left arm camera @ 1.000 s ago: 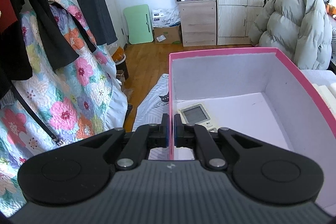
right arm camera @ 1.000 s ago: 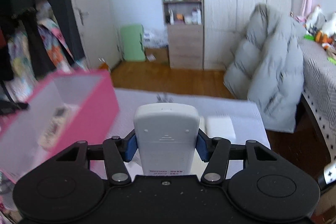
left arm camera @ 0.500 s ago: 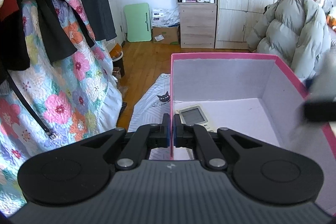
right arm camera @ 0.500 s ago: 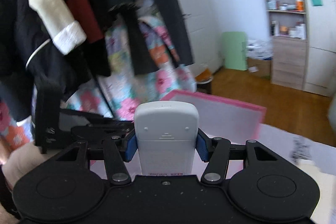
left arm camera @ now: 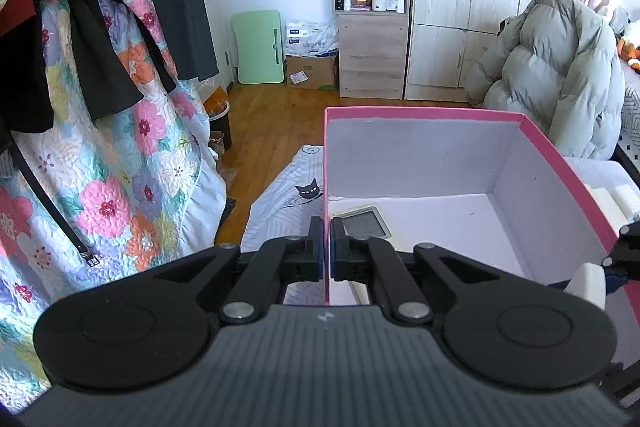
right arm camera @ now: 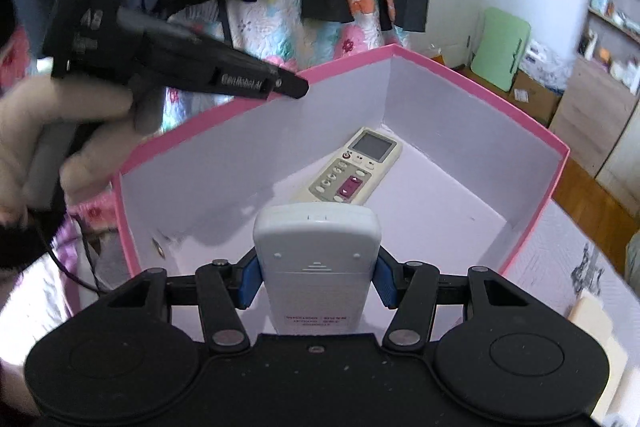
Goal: Organize rigid objects
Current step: 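Carry the white remote over the pink box and lower it inside, then open the right tool to release the remote and withdraw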
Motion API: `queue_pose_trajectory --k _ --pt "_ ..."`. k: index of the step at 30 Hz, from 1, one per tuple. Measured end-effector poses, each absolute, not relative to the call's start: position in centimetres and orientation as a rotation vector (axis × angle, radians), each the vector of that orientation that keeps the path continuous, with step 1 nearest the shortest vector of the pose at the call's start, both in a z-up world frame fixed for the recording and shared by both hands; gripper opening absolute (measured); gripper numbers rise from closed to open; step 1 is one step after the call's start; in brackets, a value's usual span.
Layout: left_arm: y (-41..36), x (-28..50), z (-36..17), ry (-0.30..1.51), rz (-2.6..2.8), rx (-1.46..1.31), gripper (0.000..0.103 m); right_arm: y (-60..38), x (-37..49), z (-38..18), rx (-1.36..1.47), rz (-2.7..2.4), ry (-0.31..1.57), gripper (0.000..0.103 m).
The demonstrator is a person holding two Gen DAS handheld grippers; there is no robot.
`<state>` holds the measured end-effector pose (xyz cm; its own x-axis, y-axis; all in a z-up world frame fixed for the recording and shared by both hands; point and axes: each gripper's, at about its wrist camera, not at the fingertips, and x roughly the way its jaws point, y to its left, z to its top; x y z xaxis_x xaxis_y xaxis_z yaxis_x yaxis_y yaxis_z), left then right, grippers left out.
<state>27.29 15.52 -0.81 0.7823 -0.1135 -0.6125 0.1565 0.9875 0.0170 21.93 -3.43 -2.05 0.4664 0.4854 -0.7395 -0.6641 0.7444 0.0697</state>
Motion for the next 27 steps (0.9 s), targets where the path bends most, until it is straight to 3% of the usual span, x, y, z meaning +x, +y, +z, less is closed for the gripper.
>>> queue_pose_trajectory --k 6,16,27 --pt "15.9 27.3 -0.9 0.665 -0.148 0.045 0.002 -2.9 23.2 -1.5 -0.068 0.797 0.749 0.061" --pt "15.3 27.2 -0.7 0.646 -0.142 0.088 0.002 -0.9 22.5 -2.5 -0.317 0.766 0.912 0.061" --pt "15.5 27.1 -0.8 0.637 -0.148 0.079 0.002 0.6 23.8 -3.0 -0.238 0.816 0.991 0.061"
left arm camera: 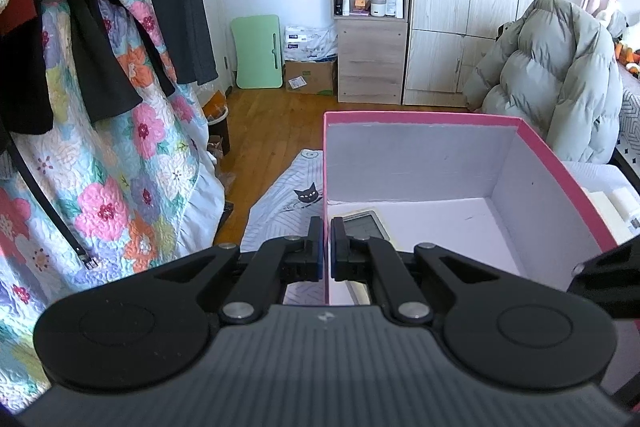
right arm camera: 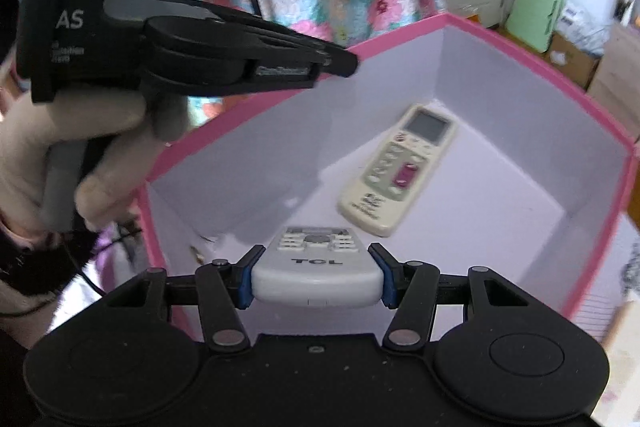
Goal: Organize rigid objects
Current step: 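Open the right tool to release the remote and withdraw, then grasp the white square charger with the right tool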
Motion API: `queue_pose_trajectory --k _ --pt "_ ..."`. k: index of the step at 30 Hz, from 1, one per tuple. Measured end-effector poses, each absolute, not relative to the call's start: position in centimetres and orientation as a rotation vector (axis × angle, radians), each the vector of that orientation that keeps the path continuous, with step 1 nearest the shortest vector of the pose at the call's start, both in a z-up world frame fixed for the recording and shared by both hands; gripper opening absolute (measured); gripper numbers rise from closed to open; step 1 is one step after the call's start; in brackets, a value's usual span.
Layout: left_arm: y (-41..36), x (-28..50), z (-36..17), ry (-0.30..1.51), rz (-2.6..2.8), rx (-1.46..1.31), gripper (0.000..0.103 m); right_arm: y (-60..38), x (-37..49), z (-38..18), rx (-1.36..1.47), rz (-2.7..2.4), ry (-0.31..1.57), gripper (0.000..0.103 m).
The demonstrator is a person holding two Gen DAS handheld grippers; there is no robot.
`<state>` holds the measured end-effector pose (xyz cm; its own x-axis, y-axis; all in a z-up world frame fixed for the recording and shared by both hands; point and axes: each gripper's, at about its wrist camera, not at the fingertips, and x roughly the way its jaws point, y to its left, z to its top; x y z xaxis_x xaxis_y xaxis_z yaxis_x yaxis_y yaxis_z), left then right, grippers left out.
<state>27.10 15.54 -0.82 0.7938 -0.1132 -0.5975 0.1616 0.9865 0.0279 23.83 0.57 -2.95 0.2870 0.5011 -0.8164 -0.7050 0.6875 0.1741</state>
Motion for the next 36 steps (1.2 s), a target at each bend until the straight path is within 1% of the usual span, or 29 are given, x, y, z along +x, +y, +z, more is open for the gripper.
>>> queue_pose_trajectory --k 4,6,8,9,12,15,21,24,27,30,32,36 --pt "15.6 27.0 -0.9 0.63 -0.148 0.079 0.003 0.9 24.8 -3.6 -0.191 0.834 1.049 0.061" --pt "15.5 27.0 -0.9 0.63 -0.148 0.077 0.003 1.2 24.9 -3.5 -0.212 0.818 1.043 0.065" --pt "15.5 27.0 -0.9 0.63 -0.149 0.076 0.003 1.6 25.0 -3.2 -0.23 0.814 1.045 0.064" --pt "15.5 27.0 -0.9 0.63 -0.148 0.078 0.003 1.7 25.2 -3.1 -0.237 0.777 1.034 0.063" --pt "15.5 27.0 -0.9 0.63 -0.146 0.081 0.003 1.4 25.6 -3.0 -0.312 0.645 0.962 0.063" --pt "15.5 27.0 -1.0 0.63 -0.148 0.08 0.003 -0.9 25.4 -1.9 -0.208 0.611 0.928 0.063" --pt "15.4 26.9 -1.0 0.628 -0.146 0.091 0.003 -7.9 22.0 2.5 -0.042 0.466 0.765 0.065" --pt "15.2 26.8 -1.0 0.626 -0.143 0.101 0.003 -11.6 20.6 3.2 -0.023 0.34 0.774 0.065" --pt "14.9 26.5 -1.0 0.611 -0.144 0.11 0.003 -15.2 19.2 1.9 0.051 0.241 0.811 0.065" --pt "14.9 26.3 -0.9 0.604 -0.147 0.111 0.003 -17.4 17.7 -0.7 0.082 0.201 0.854 0.065" --pt "14.8 26.3 -0.9 0.603 -0.147 0.114 0.003 -17.3 17.3 -2.5 0.062 0.221 0.882 0.065" --pt "14.7 26.2 -0.9 0.603 -0.144 0.12 0.003 -16.0 17.2 -5.0 -0.071 0.272 0.909 0.065"
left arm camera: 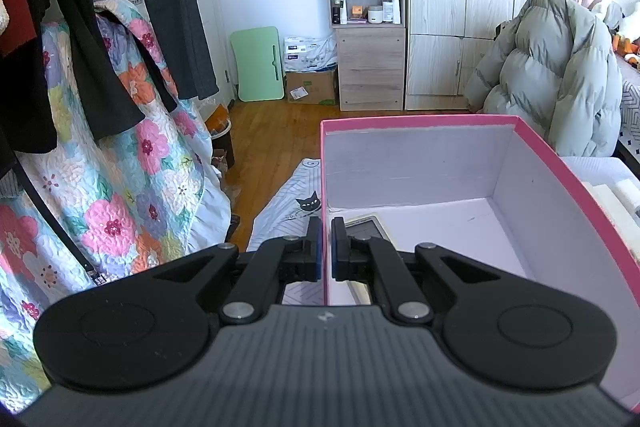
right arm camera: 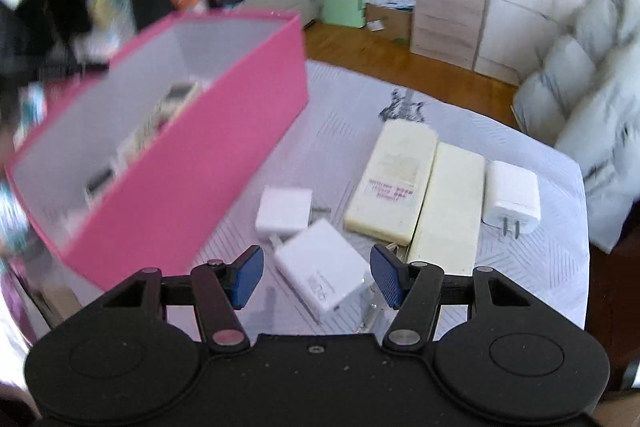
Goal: Organize rigid objects
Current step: 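Grasp the white square charger with the right tool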
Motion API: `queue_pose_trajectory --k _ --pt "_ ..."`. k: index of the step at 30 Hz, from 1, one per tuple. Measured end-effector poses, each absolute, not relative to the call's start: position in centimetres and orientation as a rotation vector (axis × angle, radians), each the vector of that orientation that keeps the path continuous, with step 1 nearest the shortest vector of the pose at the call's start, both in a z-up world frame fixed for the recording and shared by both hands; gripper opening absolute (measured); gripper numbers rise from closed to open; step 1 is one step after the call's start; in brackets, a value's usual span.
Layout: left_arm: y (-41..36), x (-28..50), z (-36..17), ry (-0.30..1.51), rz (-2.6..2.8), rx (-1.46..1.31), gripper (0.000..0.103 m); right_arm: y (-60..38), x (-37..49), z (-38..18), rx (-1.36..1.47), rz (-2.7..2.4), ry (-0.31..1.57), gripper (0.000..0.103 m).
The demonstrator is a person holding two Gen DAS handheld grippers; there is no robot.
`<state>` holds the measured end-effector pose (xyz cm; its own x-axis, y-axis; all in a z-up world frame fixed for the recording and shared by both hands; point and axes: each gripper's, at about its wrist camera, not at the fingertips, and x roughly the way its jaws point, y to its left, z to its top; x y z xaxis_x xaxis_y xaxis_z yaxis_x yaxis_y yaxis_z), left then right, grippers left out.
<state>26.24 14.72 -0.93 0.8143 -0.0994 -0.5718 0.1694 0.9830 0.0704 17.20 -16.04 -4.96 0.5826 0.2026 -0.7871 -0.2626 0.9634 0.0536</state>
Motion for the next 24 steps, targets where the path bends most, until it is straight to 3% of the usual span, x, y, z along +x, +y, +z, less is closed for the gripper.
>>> queue_pose_trajectory --k 7,14,24 --pt "14.6 26.1 -0.9 0.598 -0.144 0.121 0.003 -14.1 18.9 -6.9 -0.325 0.362 0.898 0.067" --pt "14.6 26.1 -0.8 0.595 -0.139 0.127 0.003 -13.7 18.1 -7.3 -0.397 0.41 0.925 0.059" --pt "14.2 26.0 -0.8 0.594 -0.133 0.145 0.003 -14.0 19.1 -7.9 -0.298 0.393 0.931 0.059"
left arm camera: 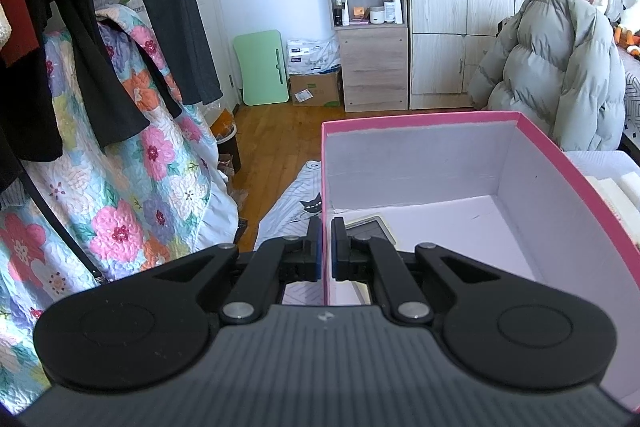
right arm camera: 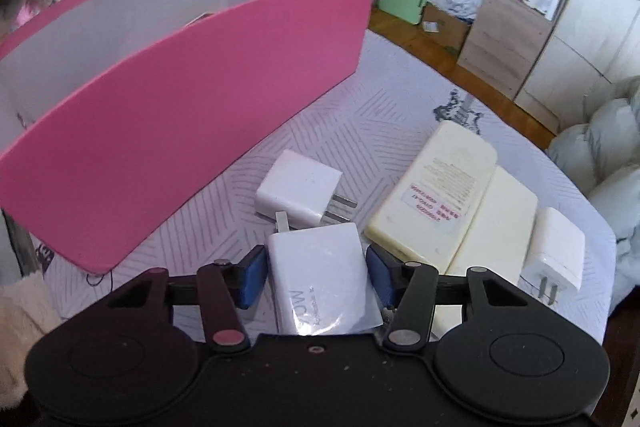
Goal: Organize rigid objects
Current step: 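Grasp the white square charger with the right tool, then carry the white charger into the pink box and open the right tool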
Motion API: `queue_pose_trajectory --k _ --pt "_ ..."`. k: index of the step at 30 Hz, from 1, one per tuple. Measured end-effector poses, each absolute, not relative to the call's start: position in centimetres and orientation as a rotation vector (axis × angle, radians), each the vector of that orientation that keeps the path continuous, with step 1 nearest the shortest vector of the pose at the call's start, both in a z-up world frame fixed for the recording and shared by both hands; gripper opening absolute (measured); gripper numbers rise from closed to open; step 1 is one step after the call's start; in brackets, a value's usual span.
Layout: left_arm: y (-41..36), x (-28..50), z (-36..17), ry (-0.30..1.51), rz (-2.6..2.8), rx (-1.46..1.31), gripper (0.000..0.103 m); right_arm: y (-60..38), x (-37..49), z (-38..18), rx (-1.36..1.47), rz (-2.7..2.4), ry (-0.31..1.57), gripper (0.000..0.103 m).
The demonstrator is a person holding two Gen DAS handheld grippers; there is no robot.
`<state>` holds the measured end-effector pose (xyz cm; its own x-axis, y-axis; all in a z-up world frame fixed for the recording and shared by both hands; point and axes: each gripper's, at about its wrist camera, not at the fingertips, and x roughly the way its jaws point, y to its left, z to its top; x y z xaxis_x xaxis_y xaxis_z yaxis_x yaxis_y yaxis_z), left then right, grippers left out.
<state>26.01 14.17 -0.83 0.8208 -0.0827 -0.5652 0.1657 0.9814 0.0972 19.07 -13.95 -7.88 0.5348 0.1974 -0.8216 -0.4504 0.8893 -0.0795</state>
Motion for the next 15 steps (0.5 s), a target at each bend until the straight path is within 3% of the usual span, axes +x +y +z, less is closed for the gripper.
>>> queue_pose_trajectory --k 15 --pt "14.2 26.0 -0.7 0.59 -0.134 0.137 0.003 -14.2 15.8 -1.8 -0.094 0.337 0.674 0.055"
